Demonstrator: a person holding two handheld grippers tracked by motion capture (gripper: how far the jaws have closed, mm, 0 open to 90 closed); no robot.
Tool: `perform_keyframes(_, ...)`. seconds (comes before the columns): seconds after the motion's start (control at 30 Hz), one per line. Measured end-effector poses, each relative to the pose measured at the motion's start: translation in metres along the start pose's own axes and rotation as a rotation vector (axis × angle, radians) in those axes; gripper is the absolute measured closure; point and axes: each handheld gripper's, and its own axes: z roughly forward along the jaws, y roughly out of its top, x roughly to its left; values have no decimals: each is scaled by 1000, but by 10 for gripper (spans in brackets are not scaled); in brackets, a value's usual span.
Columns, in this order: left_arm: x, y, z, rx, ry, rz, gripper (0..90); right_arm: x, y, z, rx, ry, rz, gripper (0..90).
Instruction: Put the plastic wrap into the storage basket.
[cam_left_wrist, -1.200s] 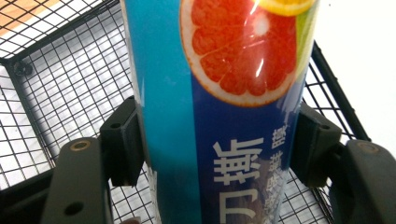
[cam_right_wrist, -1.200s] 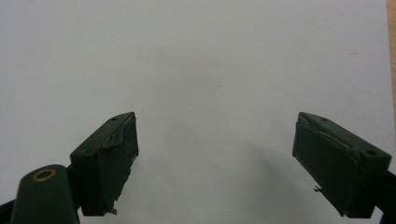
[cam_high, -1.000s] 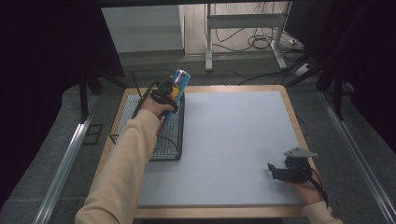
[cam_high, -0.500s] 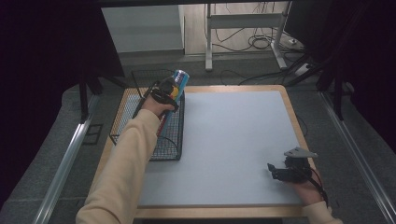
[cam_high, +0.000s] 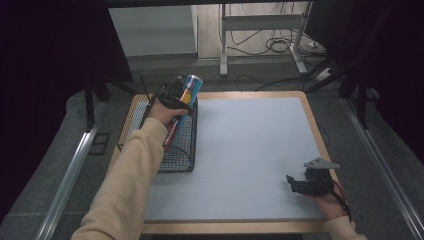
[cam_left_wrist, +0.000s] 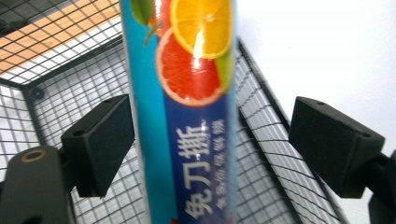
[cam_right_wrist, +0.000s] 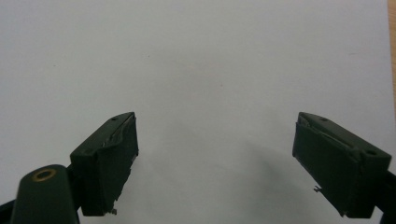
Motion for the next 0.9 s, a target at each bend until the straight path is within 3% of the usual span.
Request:
perform_keyframes(0.13, -1, -3, -8, -18, -21, 0, 141, 0, 0, 0, 0, -2, 2, 142)
perform_keyframes(0.2, -1, -9, -16, -22, -44, -1, 139, 0, 0, -1, -2, -1, 4, 142)
perform_keyframes(0.47, -1, -33, -38, -91, -72, 7, 145, 1, 1, -2, -4, -2, 3, 142)
perform_keyframes(0.77, -11, -57, -57, -142, -114, 56, 152, 2, 2, -2, -5, -5, 0, 142)
perform_keyframes(0.9, -18, -69, -74, -169, -130, 85, 152, 2, 2, -2, -5, -5, 2, 142)
